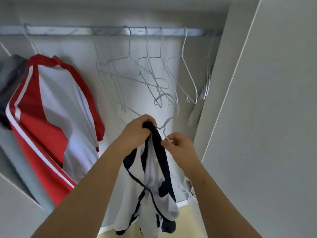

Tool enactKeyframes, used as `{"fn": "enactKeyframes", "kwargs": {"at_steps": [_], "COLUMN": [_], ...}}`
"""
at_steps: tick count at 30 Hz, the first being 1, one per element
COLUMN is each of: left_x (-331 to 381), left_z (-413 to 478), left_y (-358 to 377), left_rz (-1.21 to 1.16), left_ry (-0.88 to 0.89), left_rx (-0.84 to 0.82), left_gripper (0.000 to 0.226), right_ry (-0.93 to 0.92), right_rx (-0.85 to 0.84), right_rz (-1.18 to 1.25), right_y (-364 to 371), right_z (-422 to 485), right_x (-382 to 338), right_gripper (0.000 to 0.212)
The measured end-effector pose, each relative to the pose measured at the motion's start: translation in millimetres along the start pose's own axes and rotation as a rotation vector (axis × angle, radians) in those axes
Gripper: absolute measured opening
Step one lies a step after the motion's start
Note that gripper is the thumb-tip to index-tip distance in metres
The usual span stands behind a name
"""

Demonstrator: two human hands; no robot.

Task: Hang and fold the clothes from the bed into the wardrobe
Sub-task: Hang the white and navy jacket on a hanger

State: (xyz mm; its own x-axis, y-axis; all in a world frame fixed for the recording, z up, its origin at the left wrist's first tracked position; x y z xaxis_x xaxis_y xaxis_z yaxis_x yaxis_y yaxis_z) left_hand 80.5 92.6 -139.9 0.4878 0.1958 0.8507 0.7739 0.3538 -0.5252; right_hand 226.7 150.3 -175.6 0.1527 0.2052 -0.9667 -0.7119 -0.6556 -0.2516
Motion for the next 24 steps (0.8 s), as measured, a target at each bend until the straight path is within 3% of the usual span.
{"fn": "enactKeyframes", "kwargs": {"at_steps": [2, 6, 11, 14, 18, 24], "left_x": [1.2, 2.7, 16.8, 21.9, 31.2, 25.4], "left_z": [-0.7, -1.6, -0.2, -0.5, -5.6, 0.4], "left_y": [8.1, -6.0, -27.0, -42.0, -50.7, -73.1], "left_rz": [-0.042, -0.19, -0.355, -0.423, -0.484, -0.502], "left_ry": [-0.029, -0.076, -0.178, -0.222, -0.297, -0.328], "left_rx": [0.01, 0.186, 0.422, 0.445, 0.42, 0.452], "left_gripper": [0.045, 0.051, 0.025, 0.028, 0.01, 0.021], "right_ry": [0.001, 0.039, 0.0, -0.068, -0.178, -0.101], "right_rx": [0.049, 0.062, 0.024, 0.078, 0.082, 0.192], "right_rz": [0.05, 0.12, 0.196, 0.247, 0.35, 0.495], "right_y": [-8.3, -19.0, -16.1, -21.3, -21.9, -30.8], "right_z": [-2.0, -12.6, -19.3, -20.6, -22.8, -22.9], "right_x": [-3.9, 4.9, 7.2, 5.1, 0.8, 3.0], "right_gripper": [0.027, 0.047, 0.055, 0.055, 0.043, 0.053]}}
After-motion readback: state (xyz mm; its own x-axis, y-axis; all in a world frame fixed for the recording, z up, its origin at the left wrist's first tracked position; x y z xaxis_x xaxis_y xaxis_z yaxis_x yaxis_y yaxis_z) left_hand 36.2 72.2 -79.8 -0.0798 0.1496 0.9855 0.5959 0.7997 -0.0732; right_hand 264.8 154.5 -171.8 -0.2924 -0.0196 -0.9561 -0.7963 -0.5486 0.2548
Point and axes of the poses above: each hand's wrist, its own z-axis towards the middle knuckle, its own y-axis out of the palm, x = y × z, the point moved 2 cm from there along z, towards the middle knuckle, and after that the axes turned 10 degrees about -x, right-handed, at the moved point
